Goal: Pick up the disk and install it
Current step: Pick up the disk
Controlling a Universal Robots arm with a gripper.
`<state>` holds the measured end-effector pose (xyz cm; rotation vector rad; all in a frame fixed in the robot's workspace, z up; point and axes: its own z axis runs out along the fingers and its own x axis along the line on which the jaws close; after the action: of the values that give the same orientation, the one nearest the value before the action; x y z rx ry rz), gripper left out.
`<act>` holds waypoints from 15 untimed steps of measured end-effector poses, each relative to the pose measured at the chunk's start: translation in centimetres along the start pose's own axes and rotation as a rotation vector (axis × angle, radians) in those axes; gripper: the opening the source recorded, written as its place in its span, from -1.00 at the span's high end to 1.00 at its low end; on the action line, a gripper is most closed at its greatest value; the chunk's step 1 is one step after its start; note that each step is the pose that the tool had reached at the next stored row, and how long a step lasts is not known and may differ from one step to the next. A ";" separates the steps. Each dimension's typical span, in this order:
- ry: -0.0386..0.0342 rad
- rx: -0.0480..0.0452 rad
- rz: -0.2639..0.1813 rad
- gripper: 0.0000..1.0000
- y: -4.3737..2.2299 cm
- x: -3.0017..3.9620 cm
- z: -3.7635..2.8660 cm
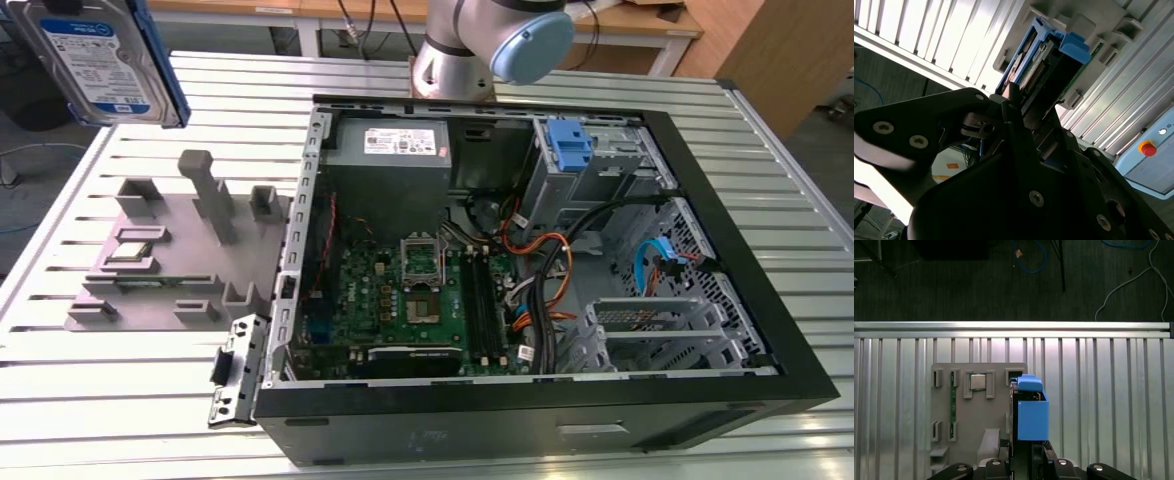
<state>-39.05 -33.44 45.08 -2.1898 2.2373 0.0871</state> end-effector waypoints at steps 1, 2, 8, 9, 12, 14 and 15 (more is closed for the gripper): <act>0.0000 0.0001 0.000 0.30 -0.10 0.00 0.00; 0.0000 0.0001 0.000 0.30 -0.21 0.00 0.00; -0.0001 0.0002 0.000 0.30 -0.56 -0.02 -0.01; -0.0001 0.0001 0.000 0.30 -0.56 -0.01 -0.01; 0.0000 0.0000 0.000 0.30 -0.58 -0.02 -0.02; 0.0000 0.0001 0.000 0.30 -0.58 -0.02 -0.06; 0.0000 0.0001 0.000 0.30 -0.57 -0.02 -0.13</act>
<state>-38.47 -33.43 45.19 -2.1897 2.2373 0.0870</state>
